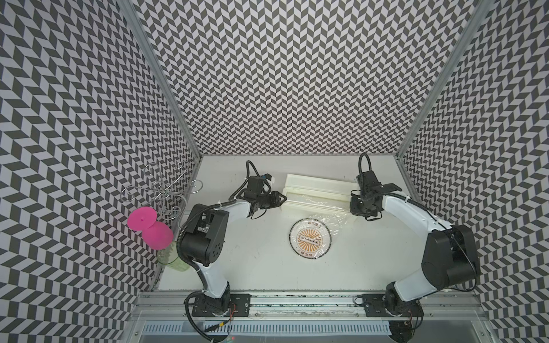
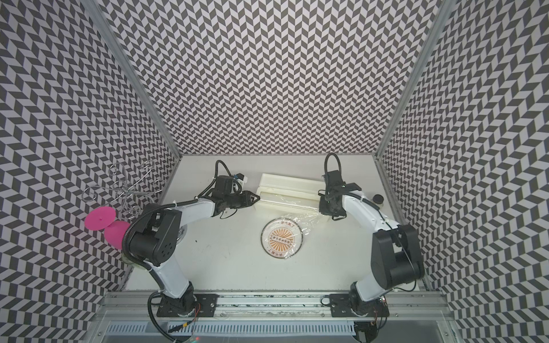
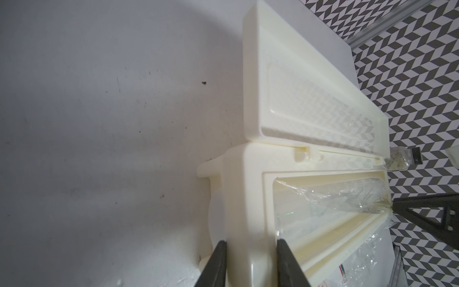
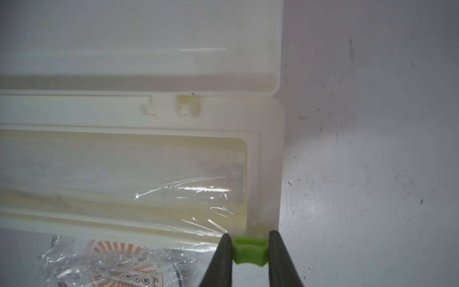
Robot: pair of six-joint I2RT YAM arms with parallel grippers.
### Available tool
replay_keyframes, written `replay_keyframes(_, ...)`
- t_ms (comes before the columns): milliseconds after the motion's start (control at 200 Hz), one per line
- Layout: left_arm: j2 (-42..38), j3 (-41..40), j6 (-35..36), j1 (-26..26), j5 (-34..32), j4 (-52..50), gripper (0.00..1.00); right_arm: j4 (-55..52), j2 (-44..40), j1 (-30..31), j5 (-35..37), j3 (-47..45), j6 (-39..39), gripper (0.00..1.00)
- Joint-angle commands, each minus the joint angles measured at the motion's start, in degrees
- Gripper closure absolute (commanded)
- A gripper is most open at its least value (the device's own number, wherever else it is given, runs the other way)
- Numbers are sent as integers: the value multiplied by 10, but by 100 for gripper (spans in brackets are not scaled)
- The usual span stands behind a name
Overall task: Wrap the plate with plastic wrap
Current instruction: Tear off the plastic wrap from the plastic wrap cutting box.
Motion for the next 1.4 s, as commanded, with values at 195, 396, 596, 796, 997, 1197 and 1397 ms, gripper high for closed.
replay_keyframes(195, 65, -55, 18, -8, -98, -190, 68, -9, -71, -20, -28, -32, 50, 50)
replay_keyframes(396, 61, -55, 17, -12, -97, -188, 67, 79, -124, -20, -104, -119, 140, 51)
replay_keyframes(596, 60, -53, 19, -15, -96, -188, 68, 187, -139, -20, -150, -176, 195, 55)
replay_keyframes(796, 56, -52, 19, -17, -97, -188, 68, 269, -125, -15, -174, -215, 218, 60)
replay_keyframes(997, 57, -51, 19, -19, -98, -189, 68, 325, -111, 7, -175, -241, 221, 76)
replay_keyframes(1197, 55, -52, 19, -19, -102, -189, 68, 358, -80, 67, -175, -262, 235, 95)
replay_keyframes(1397, 59, -50, 15, -26, -100, -187, 68, 380, -37, 116, -178, -270, 251, 100)
